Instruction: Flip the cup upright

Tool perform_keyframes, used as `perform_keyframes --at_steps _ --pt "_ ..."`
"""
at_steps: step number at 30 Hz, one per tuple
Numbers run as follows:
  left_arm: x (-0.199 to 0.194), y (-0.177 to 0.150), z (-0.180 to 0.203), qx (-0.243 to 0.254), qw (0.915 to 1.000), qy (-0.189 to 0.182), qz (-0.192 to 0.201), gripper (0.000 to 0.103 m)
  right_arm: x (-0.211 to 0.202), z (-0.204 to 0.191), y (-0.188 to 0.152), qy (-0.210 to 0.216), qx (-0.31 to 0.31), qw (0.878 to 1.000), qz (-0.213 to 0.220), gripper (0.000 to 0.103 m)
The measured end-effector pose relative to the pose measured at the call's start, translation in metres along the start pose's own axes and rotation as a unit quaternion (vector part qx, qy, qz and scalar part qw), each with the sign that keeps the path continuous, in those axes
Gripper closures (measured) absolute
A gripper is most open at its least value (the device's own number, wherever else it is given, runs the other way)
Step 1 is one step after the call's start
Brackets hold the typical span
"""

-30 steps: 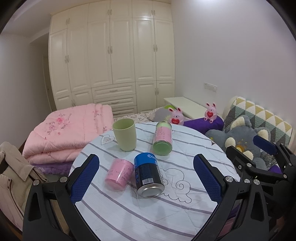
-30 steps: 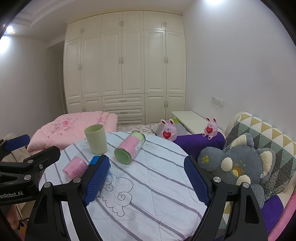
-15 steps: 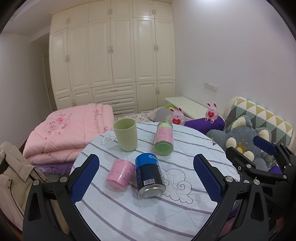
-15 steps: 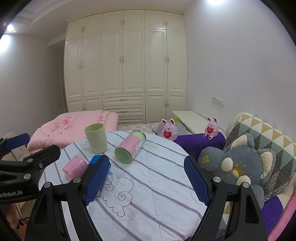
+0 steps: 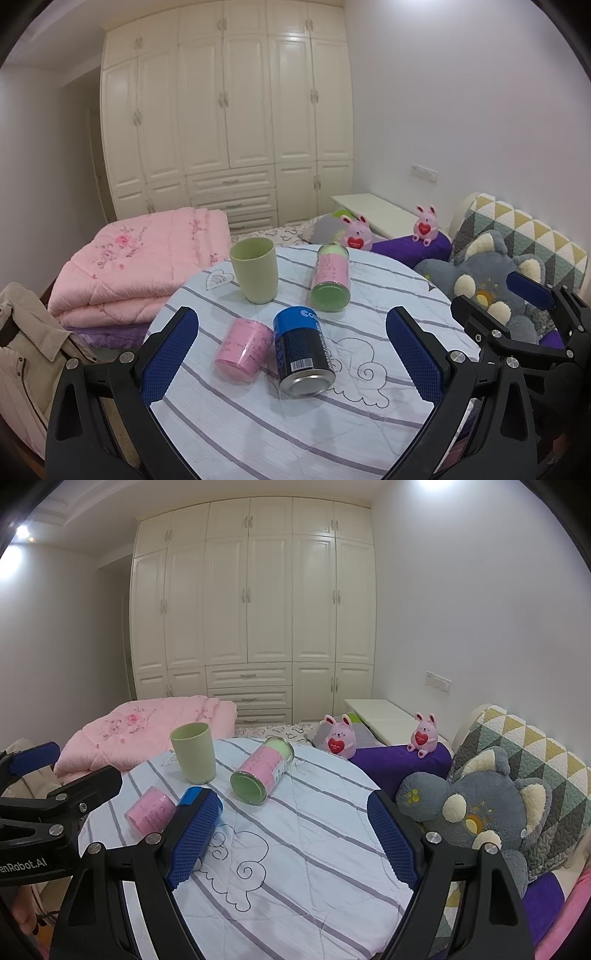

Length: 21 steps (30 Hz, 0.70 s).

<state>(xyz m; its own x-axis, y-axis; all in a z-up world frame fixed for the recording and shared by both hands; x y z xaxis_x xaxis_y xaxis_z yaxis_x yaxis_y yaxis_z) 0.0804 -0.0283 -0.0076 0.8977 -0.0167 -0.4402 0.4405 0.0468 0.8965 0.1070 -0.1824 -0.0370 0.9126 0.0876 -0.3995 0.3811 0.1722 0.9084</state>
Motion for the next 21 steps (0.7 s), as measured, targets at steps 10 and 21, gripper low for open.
perform_keyframes --at_steps 10,21 --pt "0.008 -0.001 -0.003 0.000 1.0000 0.006 -0.004 0.000 0.004 0.000 -0.001 0.002 -0.002 1.000 -0.006 0.019" --pt "0.018 -0.002 -0.008 0.001 0.9998 0.000 -0.018 0.000 0.018 -0.004 -0.002 0.005 -0.007 1.000 -0.020 0.019"
Point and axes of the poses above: each gripper's, at about its wrist camera, not at the fingertips, and x roughly the way its jaws point, z to its right, y to its top, the point moved 6 cm from there along x, roughly the way its jaws point, and after that the axes turned 6 degrees about -x, right-handed, at the moved point
